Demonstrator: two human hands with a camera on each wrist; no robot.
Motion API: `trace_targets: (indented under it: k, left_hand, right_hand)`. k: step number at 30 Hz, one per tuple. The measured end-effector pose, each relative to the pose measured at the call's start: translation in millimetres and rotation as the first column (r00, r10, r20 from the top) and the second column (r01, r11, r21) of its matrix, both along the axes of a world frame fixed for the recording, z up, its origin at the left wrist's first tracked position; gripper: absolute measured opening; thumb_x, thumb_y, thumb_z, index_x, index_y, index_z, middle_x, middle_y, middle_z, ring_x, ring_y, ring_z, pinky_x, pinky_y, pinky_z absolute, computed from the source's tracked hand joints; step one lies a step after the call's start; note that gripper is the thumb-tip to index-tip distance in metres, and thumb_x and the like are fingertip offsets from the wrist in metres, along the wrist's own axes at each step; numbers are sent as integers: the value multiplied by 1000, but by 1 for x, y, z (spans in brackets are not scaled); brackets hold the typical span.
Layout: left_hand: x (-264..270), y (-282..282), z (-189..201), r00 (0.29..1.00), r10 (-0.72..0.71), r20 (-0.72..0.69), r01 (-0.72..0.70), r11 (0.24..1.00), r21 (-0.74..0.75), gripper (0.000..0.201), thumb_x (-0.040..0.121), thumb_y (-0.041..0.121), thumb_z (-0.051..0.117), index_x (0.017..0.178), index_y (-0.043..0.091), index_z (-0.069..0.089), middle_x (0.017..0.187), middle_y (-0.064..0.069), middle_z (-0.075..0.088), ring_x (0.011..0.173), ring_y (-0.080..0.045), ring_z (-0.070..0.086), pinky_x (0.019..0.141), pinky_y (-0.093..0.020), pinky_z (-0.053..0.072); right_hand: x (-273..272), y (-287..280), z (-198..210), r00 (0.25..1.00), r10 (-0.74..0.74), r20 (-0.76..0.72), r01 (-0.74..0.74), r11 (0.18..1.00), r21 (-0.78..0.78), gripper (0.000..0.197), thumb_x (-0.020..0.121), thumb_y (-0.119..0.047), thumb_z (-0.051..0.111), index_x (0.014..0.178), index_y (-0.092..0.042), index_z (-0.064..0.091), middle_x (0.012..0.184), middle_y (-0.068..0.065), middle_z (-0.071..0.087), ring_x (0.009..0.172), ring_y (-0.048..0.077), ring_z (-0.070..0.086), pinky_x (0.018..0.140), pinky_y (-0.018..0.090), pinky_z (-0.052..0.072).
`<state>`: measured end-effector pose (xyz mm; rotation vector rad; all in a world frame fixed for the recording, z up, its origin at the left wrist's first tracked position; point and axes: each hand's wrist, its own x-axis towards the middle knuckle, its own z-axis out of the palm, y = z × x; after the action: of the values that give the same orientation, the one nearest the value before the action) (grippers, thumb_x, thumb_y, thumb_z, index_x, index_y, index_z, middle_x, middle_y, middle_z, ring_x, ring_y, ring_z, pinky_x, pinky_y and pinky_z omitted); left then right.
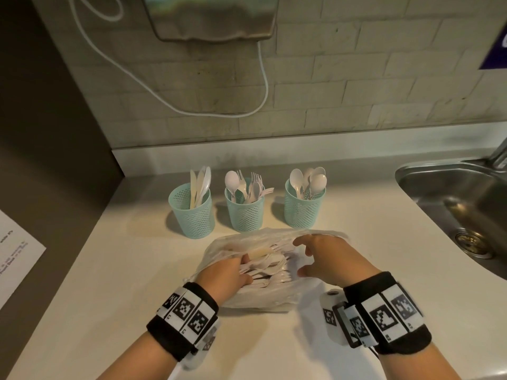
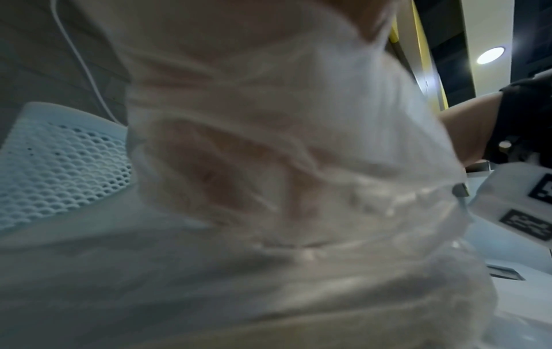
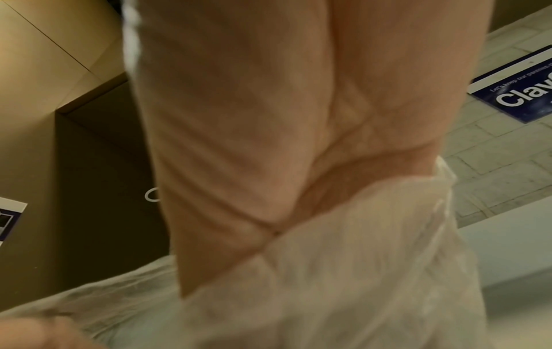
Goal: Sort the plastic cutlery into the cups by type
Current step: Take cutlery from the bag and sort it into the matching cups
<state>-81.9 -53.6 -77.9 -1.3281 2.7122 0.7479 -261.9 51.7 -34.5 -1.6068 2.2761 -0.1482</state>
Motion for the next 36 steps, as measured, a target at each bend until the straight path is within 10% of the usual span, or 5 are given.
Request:
trace_targets:
  k: [9,21,30,36]
  left_hand:
    - [0,2,-1,1000,-16,-24,16,999,35,13,83,28,59,90,29,49,107,5,64,106,-14,56,90,-24,37]
    - [1,4,8,981,-102,-164,54,960,-275,29,95,25,45,119,17,59,122,1,63,114,-14,54,92,-18,34]
    - [1,8,8,956,-188,-227,114,946,-304,13,92,26,48,79,22,48,86,2,67,75,-10,54,63,-19,30]
    - [-2,8,-1,934,-326,-145,298,937,-182,17,87,30,57,102,21,53,97,4,64,90,-17,60,75,-27,43]
  right_hand:
    - [1,2,2,1000,-16,21,16,1000,0,60,78,-34,72,133,-29,49,126,-5,60,110,14,57,99,28,41]
    - [1,2,4,1000,-14,6,13,1000,17,57,80,-35,70,132,-29,49,126,-5,60,111,16,57,97,28,40]
    - [0,2,5,1000,-5,7,5,1000,15,56,81,-36,69,132,-30,49,128,-5,59,114,16,56,100,29,40]
    - [0,1,6,1000,5,-22,-5,1000,22,60,78,-33,73,133,-30,48,127,-4,60,114,17,56,98,29,40]
